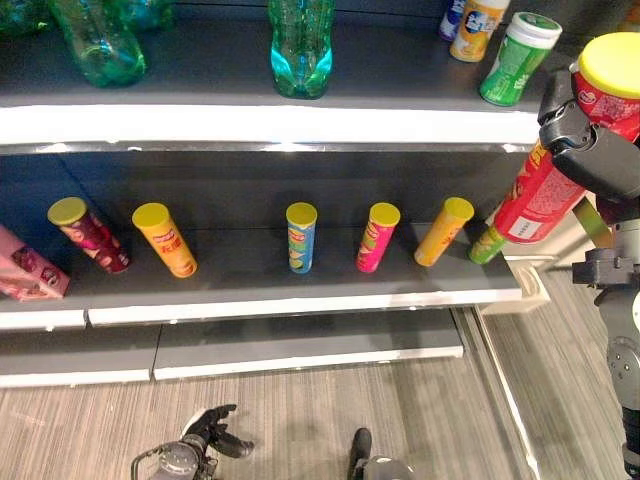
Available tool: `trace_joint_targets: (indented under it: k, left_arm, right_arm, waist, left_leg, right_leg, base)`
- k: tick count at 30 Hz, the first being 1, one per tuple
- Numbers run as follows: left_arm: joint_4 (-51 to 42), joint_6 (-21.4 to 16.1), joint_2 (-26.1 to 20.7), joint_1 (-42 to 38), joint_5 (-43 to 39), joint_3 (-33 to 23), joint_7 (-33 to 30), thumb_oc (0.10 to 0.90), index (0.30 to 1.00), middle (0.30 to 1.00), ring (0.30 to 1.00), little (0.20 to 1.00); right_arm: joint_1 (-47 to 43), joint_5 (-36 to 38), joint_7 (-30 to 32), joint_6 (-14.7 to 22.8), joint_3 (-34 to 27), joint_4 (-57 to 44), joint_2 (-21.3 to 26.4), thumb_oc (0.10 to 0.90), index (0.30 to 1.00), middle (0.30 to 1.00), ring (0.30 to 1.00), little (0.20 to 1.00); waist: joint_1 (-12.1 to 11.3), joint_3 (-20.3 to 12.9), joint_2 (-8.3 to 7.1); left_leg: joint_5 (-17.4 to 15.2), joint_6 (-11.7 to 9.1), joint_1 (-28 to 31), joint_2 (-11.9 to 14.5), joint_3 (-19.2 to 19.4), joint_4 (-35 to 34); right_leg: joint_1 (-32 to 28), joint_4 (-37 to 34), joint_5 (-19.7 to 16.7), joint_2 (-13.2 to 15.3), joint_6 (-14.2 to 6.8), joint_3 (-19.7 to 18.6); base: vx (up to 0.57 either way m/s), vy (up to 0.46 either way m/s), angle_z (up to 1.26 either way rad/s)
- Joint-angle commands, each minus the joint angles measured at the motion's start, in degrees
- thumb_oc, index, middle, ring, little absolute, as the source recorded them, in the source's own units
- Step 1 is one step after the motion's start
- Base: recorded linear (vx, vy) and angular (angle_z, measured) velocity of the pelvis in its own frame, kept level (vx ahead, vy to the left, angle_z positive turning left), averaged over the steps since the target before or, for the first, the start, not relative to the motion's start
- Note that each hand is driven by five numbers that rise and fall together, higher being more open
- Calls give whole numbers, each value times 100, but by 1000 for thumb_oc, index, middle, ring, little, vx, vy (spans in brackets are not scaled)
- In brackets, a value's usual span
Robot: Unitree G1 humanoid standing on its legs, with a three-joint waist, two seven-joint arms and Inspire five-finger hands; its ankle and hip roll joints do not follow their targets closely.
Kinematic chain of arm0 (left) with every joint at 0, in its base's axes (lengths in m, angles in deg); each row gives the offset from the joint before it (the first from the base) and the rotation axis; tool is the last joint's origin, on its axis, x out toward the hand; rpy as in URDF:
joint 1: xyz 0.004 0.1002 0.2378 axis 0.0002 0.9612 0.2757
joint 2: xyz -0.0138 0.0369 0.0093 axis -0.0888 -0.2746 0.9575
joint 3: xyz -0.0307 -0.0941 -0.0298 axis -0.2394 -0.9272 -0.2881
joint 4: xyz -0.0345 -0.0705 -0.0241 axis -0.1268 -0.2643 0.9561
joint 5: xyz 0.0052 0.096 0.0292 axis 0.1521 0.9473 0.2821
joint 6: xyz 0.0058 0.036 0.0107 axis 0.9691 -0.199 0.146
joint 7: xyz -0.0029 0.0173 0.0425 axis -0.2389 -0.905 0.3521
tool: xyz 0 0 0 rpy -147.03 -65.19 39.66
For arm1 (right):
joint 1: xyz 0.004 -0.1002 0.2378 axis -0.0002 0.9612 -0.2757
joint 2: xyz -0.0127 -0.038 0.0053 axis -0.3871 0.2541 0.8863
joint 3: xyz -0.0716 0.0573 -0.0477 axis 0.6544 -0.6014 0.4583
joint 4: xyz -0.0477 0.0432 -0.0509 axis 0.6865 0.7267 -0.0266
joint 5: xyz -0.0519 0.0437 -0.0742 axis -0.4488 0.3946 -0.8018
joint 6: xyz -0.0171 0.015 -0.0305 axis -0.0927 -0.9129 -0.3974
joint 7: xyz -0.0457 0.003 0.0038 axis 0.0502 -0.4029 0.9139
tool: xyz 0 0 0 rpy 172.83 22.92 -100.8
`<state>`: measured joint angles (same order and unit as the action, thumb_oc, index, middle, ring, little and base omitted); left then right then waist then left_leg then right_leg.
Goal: Put the goods on the table back onto the shelves and tidy them up.
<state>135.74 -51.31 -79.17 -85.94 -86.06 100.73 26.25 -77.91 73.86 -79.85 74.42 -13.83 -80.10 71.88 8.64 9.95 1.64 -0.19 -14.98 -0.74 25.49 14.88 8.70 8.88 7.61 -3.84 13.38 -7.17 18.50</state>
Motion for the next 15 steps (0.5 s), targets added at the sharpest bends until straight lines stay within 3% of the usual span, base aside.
trace_joint_targets:
  k: [1,2,3,4,5,6,7,8,9,10,13,14,15]
  left_arm:
    - [-661,-338,-800,-110,-215,-193,-158,800,900,900,900,900]
    - [-647,-356,-895,-278,-136,-95,-162,800,900,900,900,900]
    - [-644,-357,-899,-285,-136,-96,-162,800,900,900,900,900]
    - [-624,-353,-975,-349,-81,-60,-187,800,900,900,900,900]
    - [-619,-362,-1069,-380,-31,-62,-216,800,900,900,900,900]
    - [-612,-347,-1135,-405,40,-67,-253,800,900,900,900,900]
    - [-620,-331,-1187,-390,91,-73,-262,800,900,900,900,900]
    - [-644,-316,-1175,-367,103,-77,-242,800,900,900,900,900]
    - [-603,-312,-1137,-364,98,-117,-228,800,900,900,900,900]
    - [-548,-300,-1123,-321,50,-187,-247,800,900,900,900,900]
    - [-379,-234,-1028,-227,17,-250,-230,800,900,900,900,900]
    - [-378,-235,-1024,-225,17,-252,-230,800,900,900,900,900]
    - [-322,-225,-941,-172,-1,-274,-247,800,900,900,900,900]
  right_arm:
    - [-1112,-155,-5,434,110,-664,277,400,300,300,300,300]
    - [-1138,-233,41,377,120,-569,134,400,300,300,300,300]
    - [-1143,-236,43,375,118,-571,129,400,300,300,300,300]
    - [-1170,-344,98,376,169,-566,76,400,300,300,300,300]
    - [-1246,-416,96,328,234,-586,9,400,300,300,300,300]
    - [-1309,-430,108,357,285,-639,-67,400,300,300,300,300]
    - [-1330,-412,126,388,297,-650,-122,400,300,300,300,300]
    - [-1222,-410,122,403,276,-651,-177,400,300,300,300,300]
    - [-1088,-386,92,393,227,-651,-218,400,300,300,300,300]
    - [-1097,-365,100,401,196,-639,-252,400,300,300,300,300]
    - [-1130,-258,69,446,246,-576,-280,400,300,300,300,300]
    - [-1132,-256,68,448,250,-573,-276,400,300,300,300,300]
    - [-1128,-199,60,473,271,-510,-238,400,300,300,300,300]
  waist:
    - [-79,-606,-243]
    - [-40,-585,-208]
    - [-52,-595,-233]
    - [-72,-568,-233]
    - [-143,-518,-266]
    - [-206,-463,-215]
    - [-223,-461,-98]
    - [-118,-414,-30]
    - [-7,-398,-54]
    - [-41,-408,-50]
    - [-97,-449,40]
    - [-93,-453,49]
    - [-98,-473,46]
  left_leg:
    - [-265,200,638,-207,-367,-207]
    - [-742,242,661,-517,-178,-439]
    - [-718,257,654,-551,-161,-457]
    - [-781,308,692,-697,-80,-563]
    - [-780,407,799,-916,113,-754]
    - [-729,505,891,-1073,263,-967]
    - [-750,555,993,-1121,373,-1162]
    - [-662,616,1035,-1193,366,-1341]
    - [-533,674,984,-1286,403,-1370]
    - [-507,757,988,-1362,428,-1370]
    - [-498,959,858,-1615,420,-1370]
    - [-501,950,857,-1604,418,-1370]
    - [-440,976,809,-1655,401,-1370]
  right_leg:
    - [-575,-307,142,906,-716,-268]
    - [-518,-456,-580,1195,-783,-362]
    - [-494,-480,-619,1218,-783,-383]
    - [-427,-483,-1049,1317,-783,-392]
    - [-244,-470,-1718,1530,-783,-296]
    - [-182,-475,-1817,1655,-783,24]
    - [-216,-404,-1630,1615,-783,259]
    - [-162,-215,-1447,1433,-783,139]
    - [-79,-126,-1246,1207,-783,-89]
    - [-47,70,-1114,978,-783,-176]
    - [-84,523,-132,316,-547,73]
    - [-76,547,-107,310,-537,77]
    - [-93,535,186,-84,-437,-16]
  base:
    - [192,684,6]
    - [104,528,18]
    - [50,492,17]
    - [-12,332,-5]
    - [-36,506,-25]
    - [-39,560,-38]
    - [-18,561,-62]
    - [-36,532,-77]
    - [-56,480,-42]
    - [-87,493,3]
    - [-48,312,-28]
    - [-31,136,-12]
    - [-14,65,-28]
